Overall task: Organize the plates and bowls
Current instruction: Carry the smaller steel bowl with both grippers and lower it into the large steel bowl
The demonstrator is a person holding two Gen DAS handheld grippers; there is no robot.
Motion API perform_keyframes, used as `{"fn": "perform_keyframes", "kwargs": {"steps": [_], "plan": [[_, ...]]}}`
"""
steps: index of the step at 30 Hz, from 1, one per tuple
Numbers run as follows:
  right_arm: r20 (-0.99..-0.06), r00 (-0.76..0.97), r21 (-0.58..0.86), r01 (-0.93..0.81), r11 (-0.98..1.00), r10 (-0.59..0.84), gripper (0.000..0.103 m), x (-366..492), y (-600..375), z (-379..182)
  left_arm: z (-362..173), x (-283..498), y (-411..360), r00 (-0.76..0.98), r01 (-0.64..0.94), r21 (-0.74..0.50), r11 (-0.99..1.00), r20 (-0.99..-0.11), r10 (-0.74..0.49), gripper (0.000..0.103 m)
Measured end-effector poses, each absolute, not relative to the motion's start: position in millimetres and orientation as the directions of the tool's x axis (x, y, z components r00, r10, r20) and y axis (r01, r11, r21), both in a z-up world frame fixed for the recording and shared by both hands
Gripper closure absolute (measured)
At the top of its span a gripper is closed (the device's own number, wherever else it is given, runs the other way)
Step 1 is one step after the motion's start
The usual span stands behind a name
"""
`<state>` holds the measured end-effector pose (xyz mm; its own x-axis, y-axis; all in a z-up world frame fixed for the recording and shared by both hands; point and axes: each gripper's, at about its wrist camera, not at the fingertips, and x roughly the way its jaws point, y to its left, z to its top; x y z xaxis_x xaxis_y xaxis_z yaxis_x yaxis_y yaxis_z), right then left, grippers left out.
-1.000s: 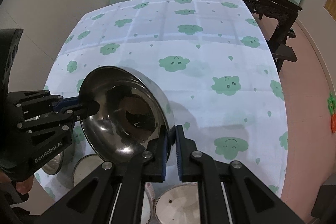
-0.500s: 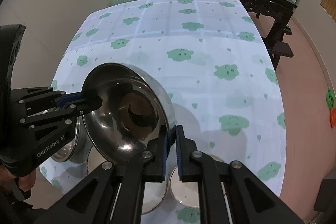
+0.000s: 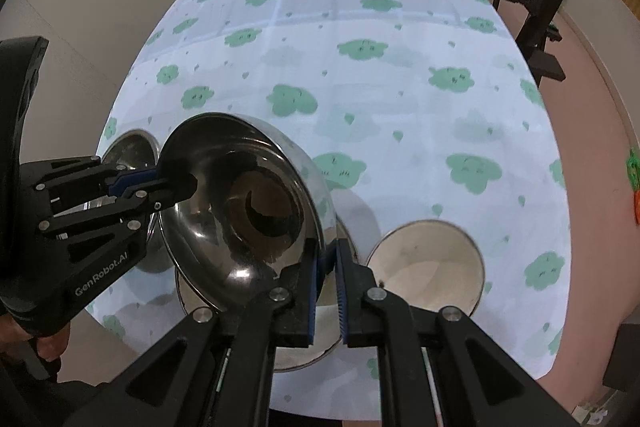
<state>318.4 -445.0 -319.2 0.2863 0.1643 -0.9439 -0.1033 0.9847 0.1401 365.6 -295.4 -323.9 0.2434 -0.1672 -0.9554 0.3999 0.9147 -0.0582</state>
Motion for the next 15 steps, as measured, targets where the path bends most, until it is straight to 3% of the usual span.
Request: {"fn": "perform_keyframes", "kwargs": {"steps": [15], "plan": [[-0.971,0.178,0.145,-0.089,0.985,0.159,0.093,303,-438,-360,-360,343,-301,0.196,0.437,-0.017,0.899,-0.974,-0.114,0.094]]}}
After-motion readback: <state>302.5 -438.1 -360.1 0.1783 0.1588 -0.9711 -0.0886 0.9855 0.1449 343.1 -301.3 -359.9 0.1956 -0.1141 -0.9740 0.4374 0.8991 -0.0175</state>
